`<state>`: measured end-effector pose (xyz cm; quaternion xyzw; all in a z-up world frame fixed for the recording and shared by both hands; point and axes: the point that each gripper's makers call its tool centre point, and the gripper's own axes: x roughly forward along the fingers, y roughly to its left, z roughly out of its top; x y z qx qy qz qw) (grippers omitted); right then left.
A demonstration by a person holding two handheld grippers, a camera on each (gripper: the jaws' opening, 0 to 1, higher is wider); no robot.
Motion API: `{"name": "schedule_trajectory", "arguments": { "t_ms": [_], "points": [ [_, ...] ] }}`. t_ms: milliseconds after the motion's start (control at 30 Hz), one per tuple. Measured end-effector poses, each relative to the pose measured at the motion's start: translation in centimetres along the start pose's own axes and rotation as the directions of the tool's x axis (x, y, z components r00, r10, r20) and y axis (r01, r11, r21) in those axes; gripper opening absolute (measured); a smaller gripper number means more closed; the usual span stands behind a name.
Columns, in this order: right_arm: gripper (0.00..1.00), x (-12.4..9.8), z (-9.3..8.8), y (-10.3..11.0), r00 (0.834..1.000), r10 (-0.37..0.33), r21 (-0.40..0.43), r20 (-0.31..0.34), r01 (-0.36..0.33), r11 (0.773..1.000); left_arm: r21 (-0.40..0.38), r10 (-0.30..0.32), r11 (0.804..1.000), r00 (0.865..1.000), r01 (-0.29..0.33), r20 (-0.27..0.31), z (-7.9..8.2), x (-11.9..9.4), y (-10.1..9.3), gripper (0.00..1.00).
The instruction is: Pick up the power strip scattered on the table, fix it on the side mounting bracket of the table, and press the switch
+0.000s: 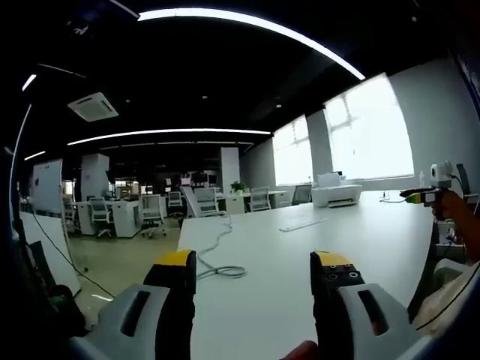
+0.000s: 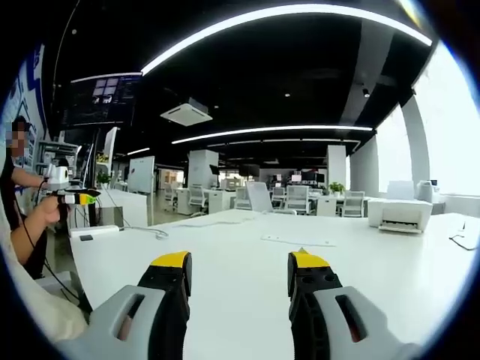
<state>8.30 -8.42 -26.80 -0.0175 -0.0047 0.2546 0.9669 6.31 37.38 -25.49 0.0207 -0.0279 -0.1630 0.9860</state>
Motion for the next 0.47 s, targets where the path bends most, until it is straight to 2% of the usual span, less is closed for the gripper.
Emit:
{"name": "schedule_trajectory", "arguments": {
  "t_ms": [200,467],
  "points": [
    [0.48,0.2,0.3,0.7,1.000,0.007,-0.005,0.005,-0.007,1.000,-0.005,-0.012,1.000,1.000,0.012,-0.012,-0.6,0.2,-0.3,0.66],
    [0.48,0.7,0.8,1.4,1.000,0.024,-0.017,0.006,-0.024,1.000,-0.008,-0.010,1.000,1.000,0.010,-0.002,-0.4,-0.2,-0.1,0.66]
  ]
}}
